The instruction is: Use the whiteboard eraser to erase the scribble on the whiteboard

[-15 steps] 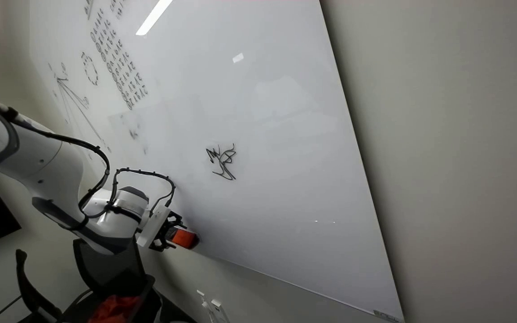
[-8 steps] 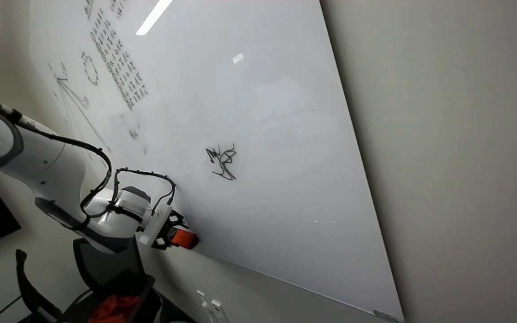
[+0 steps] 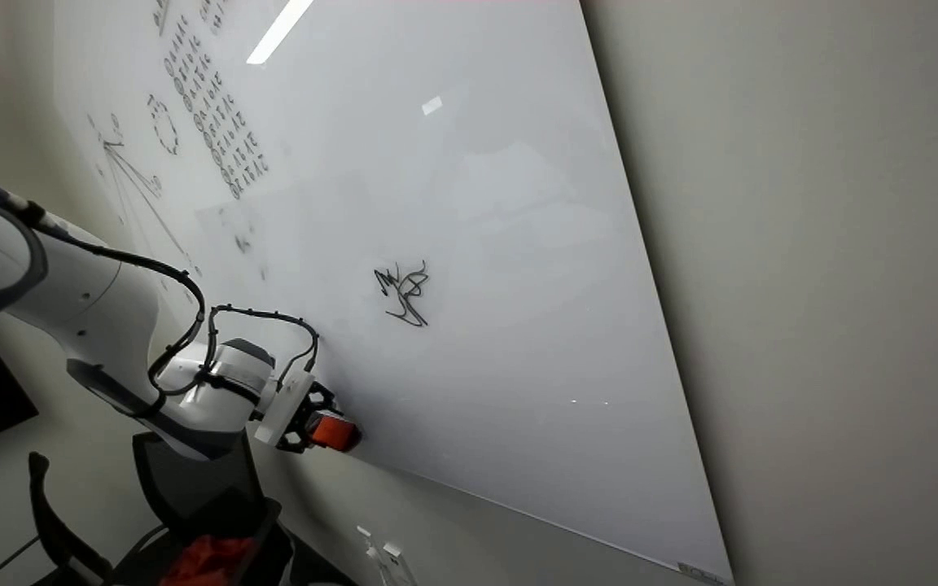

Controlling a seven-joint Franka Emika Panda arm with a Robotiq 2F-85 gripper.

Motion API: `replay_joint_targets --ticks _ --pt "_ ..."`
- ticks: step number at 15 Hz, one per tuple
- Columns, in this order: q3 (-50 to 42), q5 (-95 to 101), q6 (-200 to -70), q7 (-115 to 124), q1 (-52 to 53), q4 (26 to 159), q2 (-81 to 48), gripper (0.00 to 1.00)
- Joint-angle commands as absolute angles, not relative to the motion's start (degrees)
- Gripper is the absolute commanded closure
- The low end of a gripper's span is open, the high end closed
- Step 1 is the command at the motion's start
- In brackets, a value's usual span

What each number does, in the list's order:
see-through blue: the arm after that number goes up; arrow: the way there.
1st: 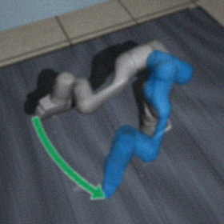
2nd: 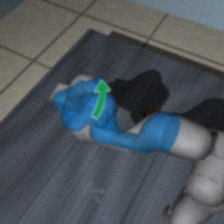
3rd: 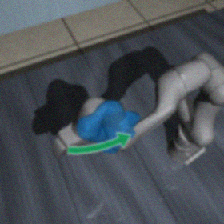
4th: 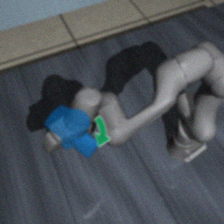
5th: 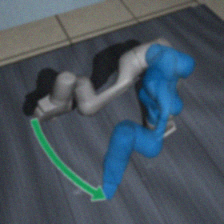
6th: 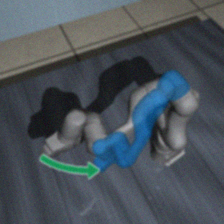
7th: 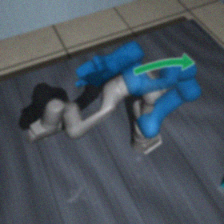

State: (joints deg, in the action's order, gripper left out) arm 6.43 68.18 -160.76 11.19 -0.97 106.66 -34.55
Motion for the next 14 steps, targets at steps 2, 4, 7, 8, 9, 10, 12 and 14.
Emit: replay_joint_targets --ticks 2,4,7,8,9,10,12,14 --pt "7.00 66.53 -158.39 8.41 -1.14 104.26 -35.80 0.34" --pt "7.19 66.16 -158.04 7.68 -1.15 104.16 -35.91 0.47" --pt "7.40 65.47 -157.33 6.73 -1.04 104.04 -36.04 0.67" --pt "7.48 65.18 -157.02 6.57 -1.01 104.05 -36.05 0.69" --pt "7.54 65.05 -156.81 6.44 -1.01 104.05 -36.04 0.69" --pt "7.62 65.03 -156.76 6.50 -0.97 104.50 -35.66 0.69" --pt "7.15 66.37 -156.97 8.34 -0.38 106.53 -33.75 0.69" --pt "6.60 67.93 -157.46 10.35 0.08 109.13 -31.43 0.69"
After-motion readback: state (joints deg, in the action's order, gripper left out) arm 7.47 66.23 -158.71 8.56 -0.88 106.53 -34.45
